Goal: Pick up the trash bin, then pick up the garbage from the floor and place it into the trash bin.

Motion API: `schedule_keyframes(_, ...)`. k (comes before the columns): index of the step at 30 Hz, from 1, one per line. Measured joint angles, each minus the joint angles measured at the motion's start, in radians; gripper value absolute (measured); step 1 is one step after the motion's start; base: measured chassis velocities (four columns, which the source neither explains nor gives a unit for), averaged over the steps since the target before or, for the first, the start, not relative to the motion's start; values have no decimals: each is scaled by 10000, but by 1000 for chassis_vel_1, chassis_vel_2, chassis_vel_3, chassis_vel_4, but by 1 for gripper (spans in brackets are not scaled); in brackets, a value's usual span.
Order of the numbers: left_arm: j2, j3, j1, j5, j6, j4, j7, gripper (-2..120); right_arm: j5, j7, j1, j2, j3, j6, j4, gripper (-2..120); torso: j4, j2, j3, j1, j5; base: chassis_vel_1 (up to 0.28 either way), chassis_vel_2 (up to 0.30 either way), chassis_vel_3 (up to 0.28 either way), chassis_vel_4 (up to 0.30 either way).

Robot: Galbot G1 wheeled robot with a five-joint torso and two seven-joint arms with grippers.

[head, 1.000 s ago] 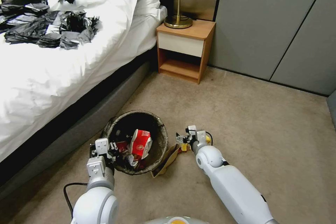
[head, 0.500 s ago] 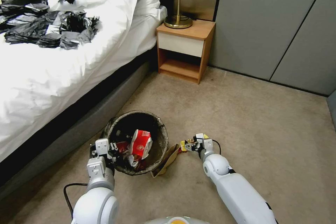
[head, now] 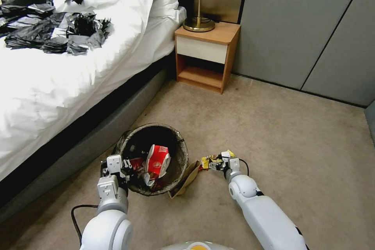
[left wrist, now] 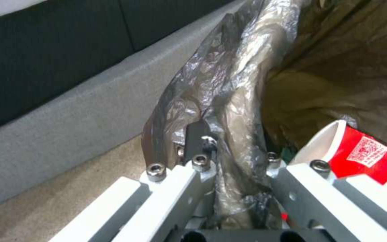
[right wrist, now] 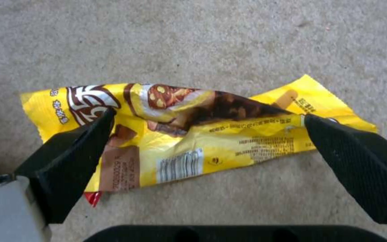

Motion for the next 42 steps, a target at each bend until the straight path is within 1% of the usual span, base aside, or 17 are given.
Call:
schedule_keyframes(11,-40,25,18,57,-17,0,5,1,-426,-225,325,199,69,360,-836,98,0,0,0,0,1,0,0,0,0)
schedule_keyframes(14,-41,20,17,63,-23,0,7,1,-705,-355,484,295,159,606,-1295,86,0,0,0,0,1,0,0,0,0)
schedule_keyframes(15,-41,20,17,63,-23,0,7,1,-705,-355,484,295,159,606,-1295,86,0,0,0,0,1,0,0,0,0)
schedule_keyframes(16,-41,18,21,64,-24,0,8,1,-801,-450,579,330,217,724,-1534,78,0,0,0,0,-1,0,0,0,0)
schedule_keyframes(17,-42,17,21,64,-26,5,9,1,-843,-501,626,345,245,781,-1657,75,0,0,0,0,0,0,0,0,0)
schedule_keyframes(18,-67,27,22,70,-30,29,10,1,-982,-595,769,425,341,970,-2110,61,0,0,0,0,0,0,0,0,0)
schedule_keyframes(19,-67,27,22,70,-30,29,10,1,-982,-595,769,425,341,970,-2110,61,0,0,0,0,0,0,0,0,0)
schedule_keyframes(22,-76,49,6,83,-31,66,13,1,-1114,-693,918,507,433,1202,-2538,44,2,0,-1,-1,0,0,0,0,0)
schedule_keyframes(23,-76,49,6,83,-31,66,13,1,-1114,-693,918,507,433,1202,-2538,44,2,0,-1,-1,0,0,0,0,0)
schedule_keyframes(26,-76,52,2,84,-32,84,14,1,-1153,-709,975,521,458,1312,-2692,30,3,0,-1,0,1,0,0,0,0)
schedule_keyframes(27,-76,52,2,84,-32,84,14,1,-1153,-709,975,521,458,1312,-2692,30,3,0,-1,0,1,0,0,0,0)
schedule_keyframes(29,-72,68,-14,85,-32,89,13,1,-1168,-710,970,523,460,1329,-2705,19,3,0,-1,0,2,0,0,0,0)
schedule_keyframes(31,-72,77,-22,85,-32,90,13,1,-1179,-709,960,522,460,1333,-2702,16,2,0,-1,0,2,0,0,0,0)
schedule_keyframes(33,-64,89,-34,85,-32,90,14,1,-1221,-702,931,523,460,1358,-2691,7,0,0,-1,0,-2,0,0,0,0)
schedule_keyframes(34,-64,89,-34,85,-32,90,14,1,-1221,-702,931,523,460,1358,-2691,7,0,0,-1,0,-2,0,0,0,0)
schedule_keyframes(36,-43,91,-32,81,-31,89,14,1,-1241,-688,885,533,472,1399,-2678,0,0,0,0,0,-1,0,0,0,0)
schedule_keyframes(42,-33,86,-23,66,-31,89,14,1,-1293,-687,849,532,487,1483,-2686,0,0,0,-1,-1,-1,0,0,0,0)
